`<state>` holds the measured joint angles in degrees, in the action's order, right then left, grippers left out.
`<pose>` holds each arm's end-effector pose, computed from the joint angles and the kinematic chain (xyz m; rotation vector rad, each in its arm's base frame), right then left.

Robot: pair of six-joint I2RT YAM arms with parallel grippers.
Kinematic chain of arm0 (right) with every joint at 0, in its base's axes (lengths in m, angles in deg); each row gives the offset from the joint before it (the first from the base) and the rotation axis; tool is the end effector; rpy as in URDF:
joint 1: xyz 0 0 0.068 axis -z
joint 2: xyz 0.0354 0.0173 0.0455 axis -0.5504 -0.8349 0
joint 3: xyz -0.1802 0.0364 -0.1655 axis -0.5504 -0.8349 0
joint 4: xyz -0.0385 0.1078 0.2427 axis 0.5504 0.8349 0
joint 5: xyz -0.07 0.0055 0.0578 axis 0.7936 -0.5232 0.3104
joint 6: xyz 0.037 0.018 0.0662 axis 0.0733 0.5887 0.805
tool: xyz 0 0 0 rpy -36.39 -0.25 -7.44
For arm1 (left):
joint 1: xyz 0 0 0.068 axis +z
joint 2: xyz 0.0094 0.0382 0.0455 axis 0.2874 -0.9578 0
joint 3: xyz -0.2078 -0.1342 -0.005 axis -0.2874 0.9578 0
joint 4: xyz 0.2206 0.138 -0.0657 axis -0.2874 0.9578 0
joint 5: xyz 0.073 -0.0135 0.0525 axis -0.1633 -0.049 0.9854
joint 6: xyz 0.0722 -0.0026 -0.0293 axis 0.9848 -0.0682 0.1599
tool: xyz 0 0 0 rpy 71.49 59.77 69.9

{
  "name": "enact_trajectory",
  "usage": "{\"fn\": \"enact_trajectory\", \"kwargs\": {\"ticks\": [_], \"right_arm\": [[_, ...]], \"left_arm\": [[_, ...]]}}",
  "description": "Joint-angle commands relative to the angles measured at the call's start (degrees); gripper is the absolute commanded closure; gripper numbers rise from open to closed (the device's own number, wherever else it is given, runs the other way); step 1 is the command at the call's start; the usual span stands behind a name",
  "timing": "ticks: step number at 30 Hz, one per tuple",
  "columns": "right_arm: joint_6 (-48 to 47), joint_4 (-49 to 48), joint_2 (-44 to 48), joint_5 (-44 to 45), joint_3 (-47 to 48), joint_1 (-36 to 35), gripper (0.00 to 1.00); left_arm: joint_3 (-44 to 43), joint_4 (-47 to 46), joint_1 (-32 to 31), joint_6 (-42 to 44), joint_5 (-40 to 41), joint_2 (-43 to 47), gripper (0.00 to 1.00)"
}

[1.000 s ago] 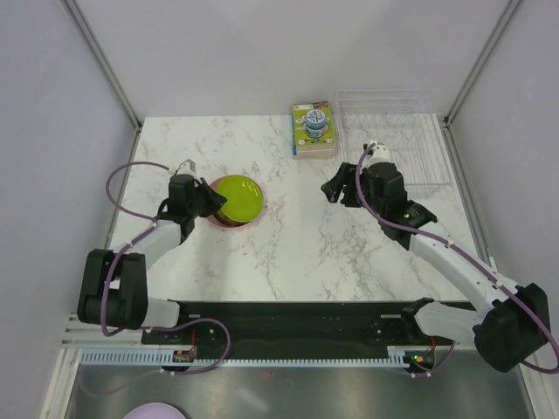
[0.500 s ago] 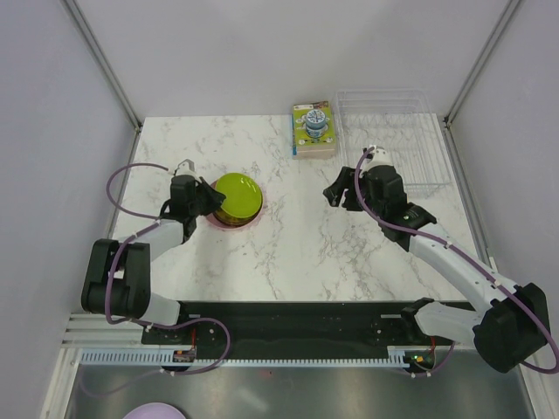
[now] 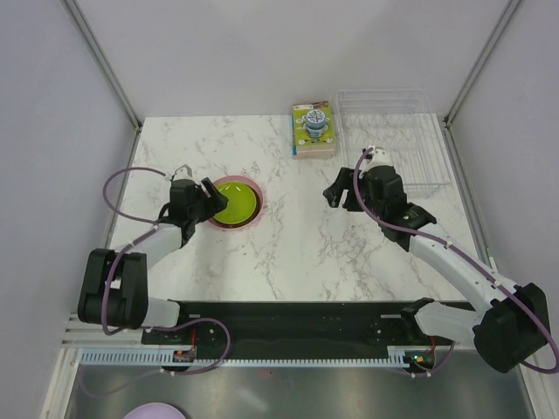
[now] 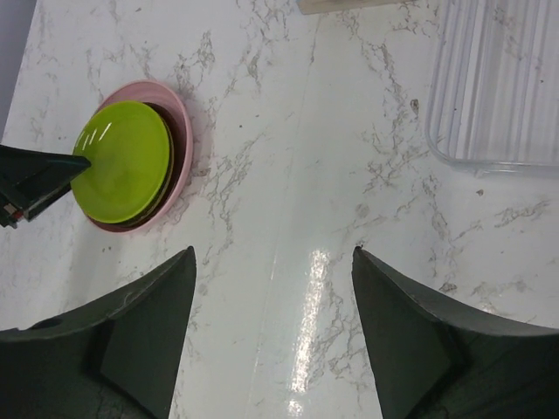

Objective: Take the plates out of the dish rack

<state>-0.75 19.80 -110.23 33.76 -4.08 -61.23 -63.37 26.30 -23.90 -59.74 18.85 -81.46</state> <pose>0.2740 0.1425 0.2525 0.0644 2.0786 0.6059 0.3109 -0.0412 0.1275 -0.5015 2.1502 -0.4384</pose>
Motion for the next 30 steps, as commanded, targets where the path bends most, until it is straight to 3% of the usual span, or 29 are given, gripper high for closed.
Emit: {"fn": "enact_trajectory", "kwargs": {"ticks": [1,2,3,8,13,21,30], "right_arm": [[-3.3,2.2,1.5,5.5,0.7,0.4,0.19],[-4.0,3.0,1.6,6.7,1.1,0.5,0.18],[-5.0,4.3,2.0,8.0,1.2,0.5,0.18],[-9.2,6.7,4.2,17.6,1.7,0.7,0.02],[-11.8,7.9,6.0,24.1,1.2,0.8,0.02],[-18.7,7.4,5.9,41.5,-1.0,0.9,0.02],[-19.1,0.0,3.0,41.1,-4.5,3.3,0.02]], "left_arm": [[-1.6,4.7,0.1,3.5,3.2,6.0,0.19],[-1.7,5.1,0.1,3.8,3.2,7.2,0.05],[-1.9,5.5,0.1,4.3,3.4,10.1,0.00],[-5.1,10.5,0.0,7.2,3.9,17.1,0.00],[-10.4,16.0,-0.9,10.2,2.9,22.8,0.00],[-12.7,15.5,-1.9,16.7,-4.3,28.9,0.00],[-11.6,16.5,-13.0,24.1,7.1,38.4,0.00]]}}
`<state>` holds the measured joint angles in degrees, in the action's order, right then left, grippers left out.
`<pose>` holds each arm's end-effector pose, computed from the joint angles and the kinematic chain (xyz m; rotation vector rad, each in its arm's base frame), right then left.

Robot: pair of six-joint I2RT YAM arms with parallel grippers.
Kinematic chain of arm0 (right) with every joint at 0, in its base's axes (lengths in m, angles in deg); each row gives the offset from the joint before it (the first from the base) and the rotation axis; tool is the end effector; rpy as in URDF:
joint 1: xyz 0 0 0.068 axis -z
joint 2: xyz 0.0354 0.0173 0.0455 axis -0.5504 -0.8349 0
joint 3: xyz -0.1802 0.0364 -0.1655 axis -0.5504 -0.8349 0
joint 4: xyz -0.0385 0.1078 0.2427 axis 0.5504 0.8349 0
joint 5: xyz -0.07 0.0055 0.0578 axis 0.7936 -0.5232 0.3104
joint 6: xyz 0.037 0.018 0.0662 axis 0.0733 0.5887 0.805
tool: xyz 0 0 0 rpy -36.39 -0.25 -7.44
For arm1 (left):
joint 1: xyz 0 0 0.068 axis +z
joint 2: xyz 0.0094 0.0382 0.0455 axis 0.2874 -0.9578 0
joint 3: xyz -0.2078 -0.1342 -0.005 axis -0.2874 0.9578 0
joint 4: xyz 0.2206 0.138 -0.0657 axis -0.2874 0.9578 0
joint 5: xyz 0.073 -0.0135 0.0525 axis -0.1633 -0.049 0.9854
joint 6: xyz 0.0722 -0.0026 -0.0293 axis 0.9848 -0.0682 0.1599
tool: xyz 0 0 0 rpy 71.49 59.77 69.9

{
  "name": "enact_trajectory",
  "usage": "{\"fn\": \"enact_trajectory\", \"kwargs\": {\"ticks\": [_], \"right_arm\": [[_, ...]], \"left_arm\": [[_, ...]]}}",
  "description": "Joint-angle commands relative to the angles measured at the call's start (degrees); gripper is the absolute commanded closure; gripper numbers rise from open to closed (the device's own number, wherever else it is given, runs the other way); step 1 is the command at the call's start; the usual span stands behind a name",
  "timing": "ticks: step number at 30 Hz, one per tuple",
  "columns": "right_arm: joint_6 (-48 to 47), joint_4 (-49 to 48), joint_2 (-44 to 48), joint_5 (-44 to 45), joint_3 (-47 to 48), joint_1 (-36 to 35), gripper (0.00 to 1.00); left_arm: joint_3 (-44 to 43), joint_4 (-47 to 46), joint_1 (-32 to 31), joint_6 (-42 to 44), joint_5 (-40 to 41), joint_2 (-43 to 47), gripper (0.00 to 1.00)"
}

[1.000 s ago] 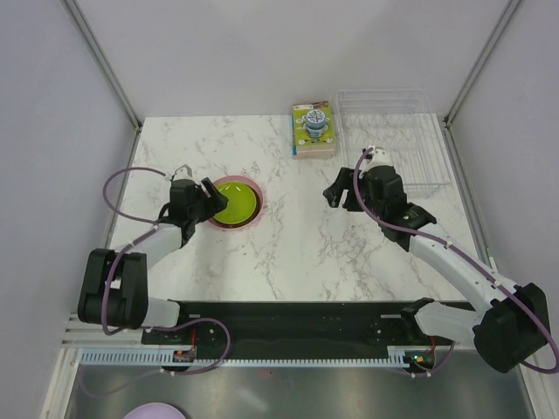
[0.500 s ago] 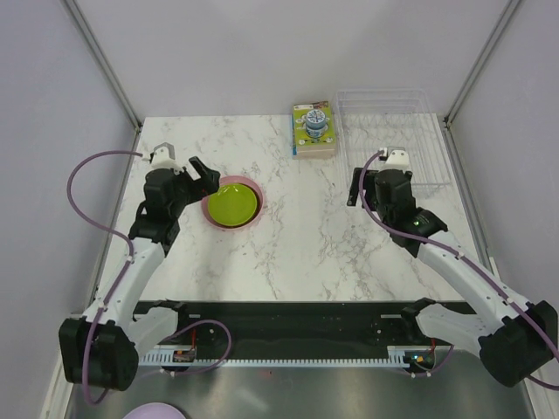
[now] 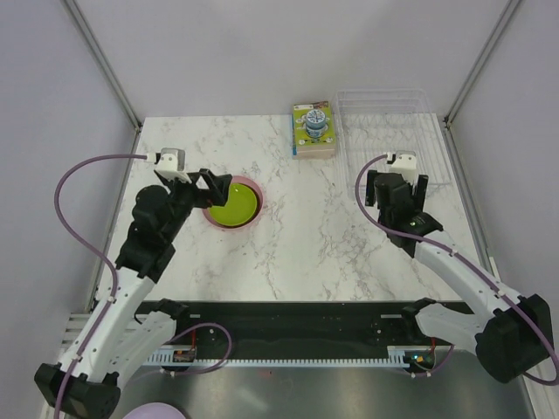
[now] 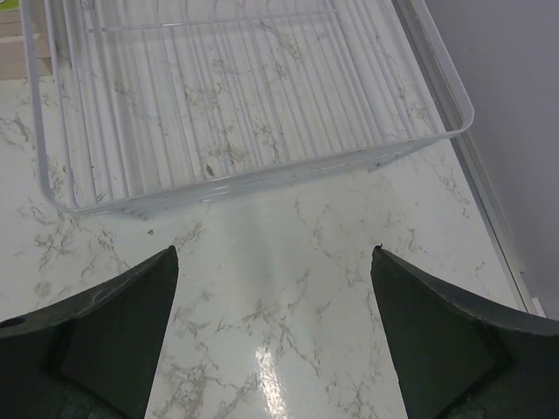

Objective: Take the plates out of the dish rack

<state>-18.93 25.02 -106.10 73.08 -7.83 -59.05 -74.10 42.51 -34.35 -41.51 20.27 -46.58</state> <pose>0.2658 0.0792 0.2446 0.1807 1.9751 -0.3283 0.2343 -0.0748 0.3276 0.0253 1.6801 -0.4465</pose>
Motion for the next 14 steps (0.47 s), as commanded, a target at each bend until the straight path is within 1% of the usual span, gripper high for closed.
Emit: {"fn": "enact_trajectory", "kwargs": {"ticks": [1,5,7,14], "right_arm": [[0.1,-5.3,-1.3,0.5,-1.1,1.6,0.02],[1.3,-7.6,-1.1,-8.5,-2.5,6.9,0.02],[1.0,-8.2,-0.4,-9.8,-3.3,8.7,0.02],[-1.4,-10.9,5.4,-10.9,-5.1,10.6,0.02]], "left_arm": [[-0.4,0.3,-3.2,5.7,7.4,4.1,0.00],[3.2,-2.3,-5.4,5.1,10.3,3.8,0.00],[4.1,-2.6,-7.5,5.4,13.6,2.7,0.00],[2.0,-3.7,-8.6,6.2,14.6,-1.3,0.00]]}}
